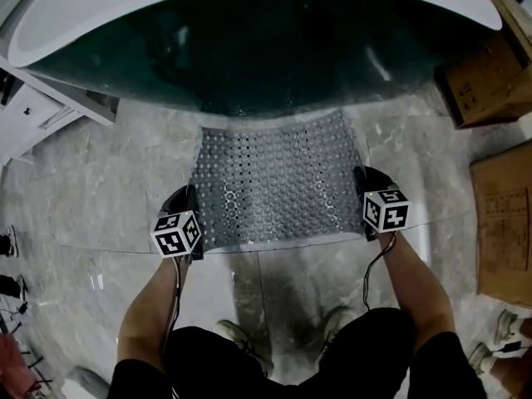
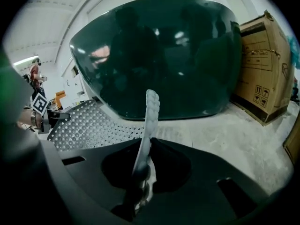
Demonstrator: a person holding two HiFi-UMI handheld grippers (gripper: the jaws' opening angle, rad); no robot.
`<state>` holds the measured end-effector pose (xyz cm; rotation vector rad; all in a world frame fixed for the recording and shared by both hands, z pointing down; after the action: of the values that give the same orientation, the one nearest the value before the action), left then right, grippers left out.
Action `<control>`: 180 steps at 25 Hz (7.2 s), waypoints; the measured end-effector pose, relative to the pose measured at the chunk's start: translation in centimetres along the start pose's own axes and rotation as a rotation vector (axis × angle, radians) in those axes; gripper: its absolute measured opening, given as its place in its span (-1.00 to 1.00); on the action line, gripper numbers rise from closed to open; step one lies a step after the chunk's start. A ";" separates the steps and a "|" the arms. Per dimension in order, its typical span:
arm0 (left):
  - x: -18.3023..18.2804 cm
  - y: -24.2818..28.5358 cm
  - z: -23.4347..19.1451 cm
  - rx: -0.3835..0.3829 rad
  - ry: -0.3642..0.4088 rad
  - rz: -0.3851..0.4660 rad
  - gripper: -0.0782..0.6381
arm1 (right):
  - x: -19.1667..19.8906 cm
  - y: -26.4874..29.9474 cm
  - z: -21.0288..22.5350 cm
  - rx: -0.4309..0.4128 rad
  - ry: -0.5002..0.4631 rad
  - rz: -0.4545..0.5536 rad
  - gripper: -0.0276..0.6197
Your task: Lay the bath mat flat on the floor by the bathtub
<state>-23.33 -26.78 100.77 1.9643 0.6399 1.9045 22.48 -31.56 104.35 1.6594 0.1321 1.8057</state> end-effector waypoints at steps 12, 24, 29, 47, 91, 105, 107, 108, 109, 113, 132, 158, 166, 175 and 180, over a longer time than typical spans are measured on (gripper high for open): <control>0.0 0.4 1.0 0.005 0.053 0.014 -0.66 | 0.4 0.2 0.2 0.022 -0.024 -0.010 -0.74; -0.6 0.1 2.5 0.047 0.096 0.026 -0.73 | -0.9 -0.6 -1.8 -0.049 -0.111 0.019 -0.86; -1.3 -0.3 3.8 0.088 0.135 0.049 -0.73 | -1.3 -1.1 -2.1 -0.054 -0.105 0.031 -0.86; -3.9 -2.5 8.9 0.241 0.282 0.136 -0.73 | -5.0 -3.4 -5.5 -0.099 -0.215 0.095 -0.86; -44.3 -40.1 16.1 0.396 0.084 0.137 -0.73 | -45.1 -33.6 -29.2 -0.232 -0.187 0.051 -0.86; -56.0 -51.7 14.9 0.409 0.133 0.278 -0.73 | -56.8 -43.0 -37.1 -0.260 -0.174 0.177 -0.86; -57.1 -53.2 14.6 0.407 0.117 0.290 -0.73 | -58.0 -44.2 -37.9 -0.256 -0.174 0.196 -0.86; -57.5 -53.8 14.4 0.406 0.104 0.294 -0.73 | -58.6 -44.9 -38.4 -0.254 -0.173 0.204 -0.86; -58.0 -54.4 14.1 0.407 0.086 0.297 -0.73 | -59.1 -45.5 -38.8 -0.251 -0.173 0.213 -0.86; -59.7 -56.5 13.0 0.417 0.031 0.315 -0.73 | -61.3 -47.5 -40.4 -0.232 -0.182 0.245 -0.86; -57.9 -63.5 12.9 0.506 0.047 0.326 -0.73 | -59.7 -56.7 -44.6 -0.141 -0.159 0.305 -0.86; -47.9 -80.5 29.2 0.355 0.019 0.327 -0.73 | -49.5 -77.3 -36.6 -0.280 -0.138 0.336 -0.86; -47.1 -83.0 27.4 0.312 0.027 0.332 -0.73 | -48.4 -77.8 -39.1 -0.324 -0.129 0.340 -0.86; -47.0 -84.8 22.2 0.350 0.023 0.340 -0.73 | -48.6 -77.1 -45.2 -0.300 -0.136 0.340 -0.86; -46.8 -85.3 19.0 0.405 0.026 0.339 -0.73 | -48.5 -76.9 -48.8 -0.252 -0.128 0.347 -0.86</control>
<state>-12.21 21.83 15.02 2.4329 0.7934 2.1289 6.91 19.34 15.94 1.6828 -0.4479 1.8639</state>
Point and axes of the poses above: the fingertips, and each gripper's own axes: y forward along the fingers, z to its right, x out of its underside, the point moved 4 cm from there along -y, backward along the fingers, and after that the axes turned 7 degrees about z, right-handed, at the moved point
